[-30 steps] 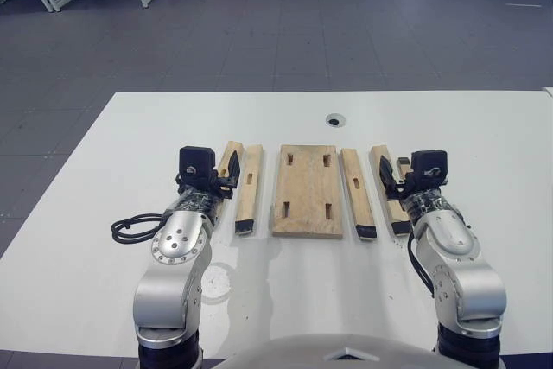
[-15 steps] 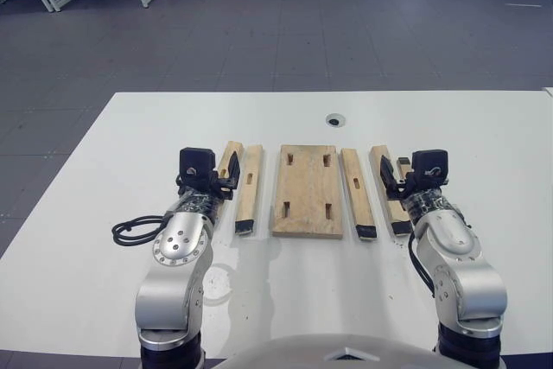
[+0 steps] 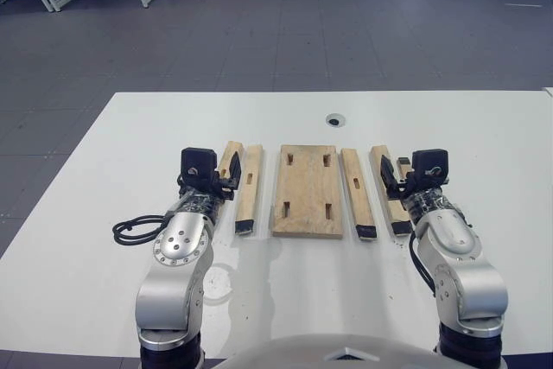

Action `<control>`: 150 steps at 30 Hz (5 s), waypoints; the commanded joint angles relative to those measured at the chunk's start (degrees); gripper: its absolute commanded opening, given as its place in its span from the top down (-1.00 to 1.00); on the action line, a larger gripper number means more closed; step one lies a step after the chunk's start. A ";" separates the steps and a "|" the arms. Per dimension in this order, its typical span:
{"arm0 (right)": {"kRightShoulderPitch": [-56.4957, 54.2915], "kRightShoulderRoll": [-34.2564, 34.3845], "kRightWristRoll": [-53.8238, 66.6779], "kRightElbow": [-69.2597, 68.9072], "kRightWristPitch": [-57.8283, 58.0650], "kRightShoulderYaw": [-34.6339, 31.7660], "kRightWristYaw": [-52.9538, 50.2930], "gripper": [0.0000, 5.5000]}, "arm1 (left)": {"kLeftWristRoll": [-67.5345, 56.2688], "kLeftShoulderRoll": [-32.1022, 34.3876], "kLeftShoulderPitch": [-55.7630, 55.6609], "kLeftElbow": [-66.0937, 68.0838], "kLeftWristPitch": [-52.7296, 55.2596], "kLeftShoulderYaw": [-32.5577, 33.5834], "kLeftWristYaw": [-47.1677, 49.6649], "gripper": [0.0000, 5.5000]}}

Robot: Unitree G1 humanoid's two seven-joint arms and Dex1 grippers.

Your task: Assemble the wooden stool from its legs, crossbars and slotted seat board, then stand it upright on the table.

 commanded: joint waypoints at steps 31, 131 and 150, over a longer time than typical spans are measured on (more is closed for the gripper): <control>12.88 -14.46 5.69 13.20 -7.79 -16.88 16.39 -0.15 | 1.30 -1.67 2.70 -1.96 0.13 -0.40 1.96 -0.19; -3.19 -5.84 4.87 9.01 -16.03 20.58 17.72 0.53 | -65.53 -3.68 -33.53 50.22 30.65 36.37 -5.33 0.84; 6.69 -12.43 4.56 2.34 -12.00 17.88 16.88 -0.21 | -52.53 8.28 -21.22 26.89 5.14 32.90 -4.50 0.85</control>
